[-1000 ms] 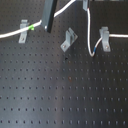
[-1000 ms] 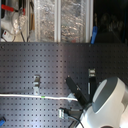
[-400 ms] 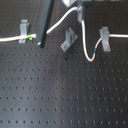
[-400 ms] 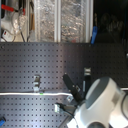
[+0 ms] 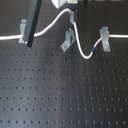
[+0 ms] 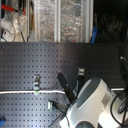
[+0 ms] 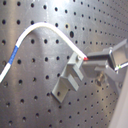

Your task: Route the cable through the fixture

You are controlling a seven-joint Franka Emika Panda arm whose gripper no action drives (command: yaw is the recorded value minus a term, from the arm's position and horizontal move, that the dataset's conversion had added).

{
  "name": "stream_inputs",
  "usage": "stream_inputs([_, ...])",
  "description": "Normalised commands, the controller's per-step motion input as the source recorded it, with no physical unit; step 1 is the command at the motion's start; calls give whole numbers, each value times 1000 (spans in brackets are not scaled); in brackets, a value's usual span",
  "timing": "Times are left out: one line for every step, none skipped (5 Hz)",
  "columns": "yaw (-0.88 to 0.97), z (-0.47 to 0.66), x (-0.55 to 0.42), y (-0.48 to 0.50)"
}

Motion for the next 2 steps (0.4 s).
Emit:
stream_inputs([-291,103,-208,-175])
stream_inputs([-317,44,-191,-166])
